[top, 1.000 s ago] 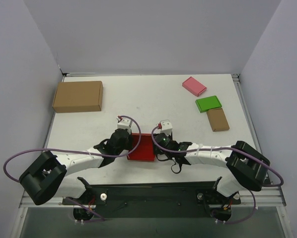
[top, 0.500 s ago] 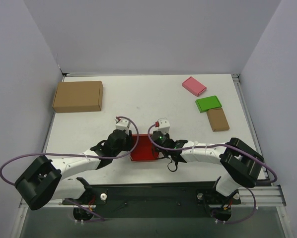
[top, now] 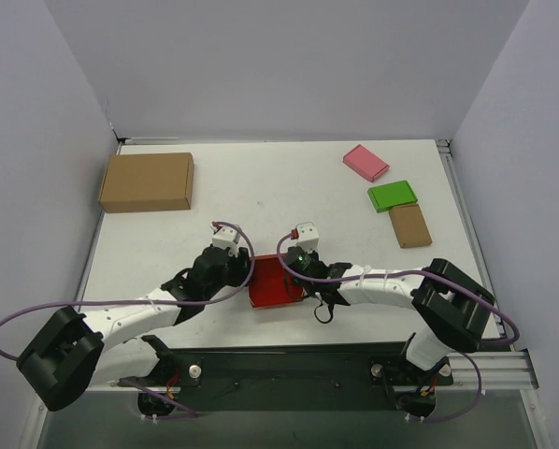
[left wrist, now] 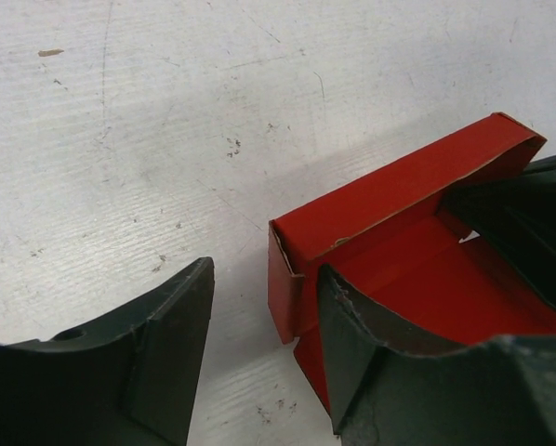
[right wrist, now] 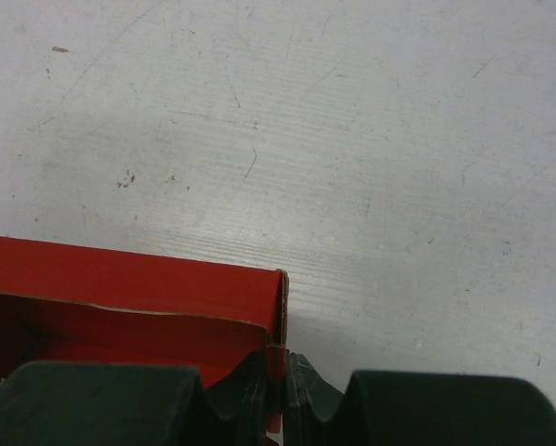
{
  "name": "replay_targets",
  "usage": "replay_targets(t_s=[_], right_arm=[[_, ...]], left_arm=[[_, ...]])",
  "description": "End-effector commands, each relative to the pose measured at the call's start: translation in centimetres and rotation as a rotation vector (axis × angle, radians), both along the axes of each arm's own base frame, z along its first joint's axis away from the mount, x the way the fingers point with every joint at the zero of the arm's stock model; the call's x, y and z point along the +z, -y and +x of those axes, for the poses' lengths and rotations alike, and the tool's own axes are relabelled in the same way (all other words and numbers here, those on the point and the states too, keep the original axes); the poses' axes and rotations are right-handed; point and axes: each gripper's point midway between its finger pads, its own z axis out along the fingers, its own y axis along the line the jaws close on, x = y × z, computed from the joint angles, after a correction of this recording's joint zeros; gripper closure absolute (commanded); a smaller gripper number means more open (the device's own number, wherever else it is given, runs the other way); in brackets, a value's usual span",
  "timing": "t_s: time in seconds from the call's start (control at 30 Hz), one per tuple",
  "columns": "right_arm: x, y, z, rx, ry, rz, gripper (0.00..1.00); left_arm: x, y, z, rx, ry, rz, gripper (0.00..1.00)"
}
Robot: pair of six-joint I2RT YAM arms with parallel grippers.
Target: Fold the paper box
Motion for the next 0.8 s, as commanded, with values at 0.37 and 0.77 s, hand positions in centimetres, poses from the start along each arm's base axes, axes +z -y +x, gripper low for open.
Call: replay_targets(t_s=[0.37, 0.77], right_arm=[[1.6, -1.4, -0.2, 0.066, -0.051, -0.032, 0.93], [3.8, 1.4, -2.9, 0.215, -0.401, -0.048, 0.92]], left_arm=[[5.8, 1.2, -1.1, -0.176, 0.170, -0.130, 0.24], [10.6, -0.8, -2.7, -0.126, 0.138, -0.152, 0.23]])
